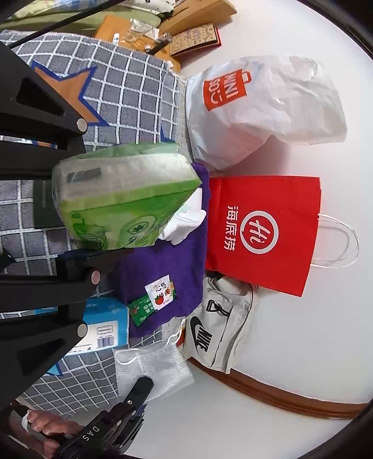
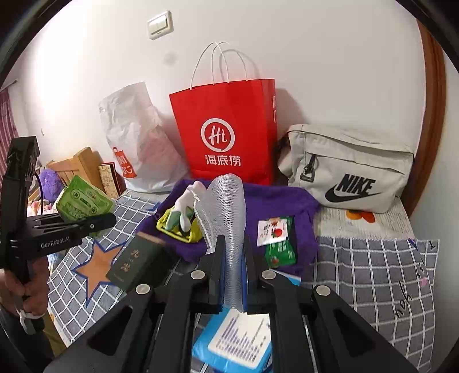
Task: Organize soft objects
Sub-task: 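Carry the green tissue pack and mesh bag with both grippers over the purple towel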
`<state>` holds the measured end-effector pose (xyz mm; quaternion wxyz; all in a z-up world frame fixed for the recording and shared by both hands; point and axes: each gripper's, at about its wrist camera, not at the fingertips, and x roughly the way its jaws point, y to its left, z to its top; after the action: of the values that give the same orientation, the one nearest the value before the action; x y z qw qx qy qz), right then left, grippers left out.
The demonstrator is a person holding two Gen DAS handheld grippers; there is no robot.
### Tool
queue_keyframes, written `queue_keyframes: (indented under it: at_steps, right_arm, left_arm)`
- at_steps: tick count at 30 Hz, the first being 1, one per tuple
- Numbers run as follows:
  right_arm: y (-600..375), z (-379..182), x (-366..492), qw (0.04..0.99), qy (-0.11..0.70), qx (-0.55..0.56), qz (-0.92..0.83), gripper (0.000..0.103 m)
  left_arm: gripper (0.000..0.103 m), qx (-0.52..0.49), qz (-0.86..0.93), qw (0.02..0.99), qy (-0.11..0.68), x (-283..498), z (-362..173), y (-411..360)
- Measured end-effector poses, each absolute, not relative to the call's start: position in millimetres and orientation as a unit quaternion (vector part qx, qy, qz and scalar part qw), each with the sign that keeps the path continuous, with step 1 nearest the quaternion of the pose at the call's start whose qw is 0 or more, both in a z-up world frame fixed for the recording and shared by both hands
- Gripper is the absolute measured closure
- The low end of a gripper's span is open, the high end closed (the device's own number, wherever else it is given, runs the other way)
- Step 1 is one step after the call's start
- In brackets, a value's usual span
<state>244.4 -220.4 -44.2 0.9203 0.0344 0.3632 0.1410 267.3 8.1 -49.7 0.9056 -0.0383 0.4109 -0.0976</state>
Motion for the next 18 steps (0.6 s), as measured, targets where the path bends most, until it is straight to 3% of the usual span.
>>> queue_keyframes:
  at_steps: [18]
  right_arm:
    - [-221,-73,337,0.915,0.382,0.024,0.126,0.094]
  left_arm:
    - [0.081,-0.03,-0.148,0.874,0.461,353,-89,-23]
